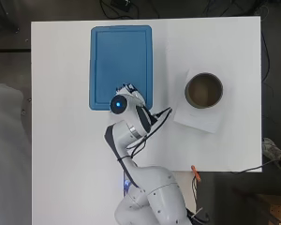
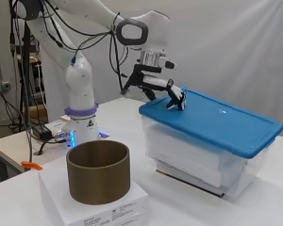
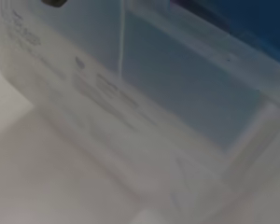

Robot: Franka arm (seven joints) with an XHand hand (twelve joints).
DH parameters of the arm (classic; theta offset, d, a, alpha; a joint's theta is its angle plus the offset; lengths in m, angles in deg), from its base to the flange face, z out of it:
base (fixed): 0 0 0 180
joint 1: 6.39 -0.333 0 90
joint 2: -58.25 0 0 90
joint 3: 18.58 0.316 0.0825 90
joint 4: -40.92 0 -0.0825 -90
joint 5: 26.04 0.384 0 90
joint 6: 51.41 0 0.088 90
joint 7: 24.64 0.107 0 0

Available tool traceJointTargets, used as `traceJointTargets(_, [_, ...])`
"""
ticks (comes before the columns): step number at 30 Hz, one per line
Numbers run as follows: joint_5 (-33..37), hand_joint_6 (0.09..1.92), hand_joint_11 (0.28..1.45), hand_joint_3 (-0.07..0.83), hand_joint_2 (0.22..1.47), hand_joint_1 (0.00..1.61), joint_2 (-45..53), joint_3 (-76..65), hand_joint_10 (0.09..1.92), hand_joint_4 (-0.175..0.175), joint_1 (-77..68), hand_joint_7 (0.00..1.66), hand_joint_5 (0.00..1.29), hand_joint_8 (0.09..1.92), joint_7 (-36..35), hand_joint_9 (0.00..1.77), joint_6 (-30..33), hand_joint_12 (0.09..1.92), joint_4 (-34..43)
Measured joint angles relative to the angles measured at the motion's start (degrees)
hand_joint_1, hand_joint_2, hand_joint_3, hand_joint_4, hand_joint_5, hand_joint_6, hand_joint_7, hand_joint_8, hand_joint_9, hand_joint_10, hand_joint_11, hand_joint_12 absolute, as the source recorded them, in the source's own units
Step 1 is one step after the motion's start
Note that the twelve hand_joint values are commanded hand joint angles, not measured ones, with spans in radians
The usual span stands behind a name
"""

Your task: Teleoperate dual arm-hand system to remove items from a box

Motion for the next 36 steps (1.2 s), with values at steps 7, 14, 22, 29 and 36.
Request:
traceJointTargets(7, [0.5, 1.69, 0.77, 0.047, 1.34, 0.83, 0.3, 5.2, 1.92, 0.099, 0.9, 0.74, 0.56, 1.92, -0.1, 0.99, 0.6, 1.75, 7.6])
traceJointTargets(14, [-6.9, 0.71, 0.55, -0.017, 1.13, 0.4, 0.6, 4.9, 0.63, 0.042, 2.0, 0.47, 0.3, 0.57, 0.2, 0.59, 8.4, 0.44, 8.5])
traceJointTargets(22, [24.7, 0.09, 0.49, -0.01, 0.79, 0.0, 20.9, 4.1, 0.09, -0.036, 8.6, 0.2, 0.07, 0.09, -9.3, 0.36, -3.7, 0.09, 29.1])
traceJointTargets(29, [29.4, 0.09, 0.47, 0.005, 0.83, 0.08, 27.9, 7.4, 0.09, -0.031, 11.4, 0.25, 0.12, 0.09, -13.6, 0.36, -7.1, 0.09, 26.1])
traceJointTargets(36, [27.7, 0.09, 0.57, 0.001, 0.86, 0.15, 27.8, 10.0, 0.09, 0.005, 13.1, 0.55, 0.36, 0.09, -14.5, 0.62, -4.3, 0.09, 22.8])
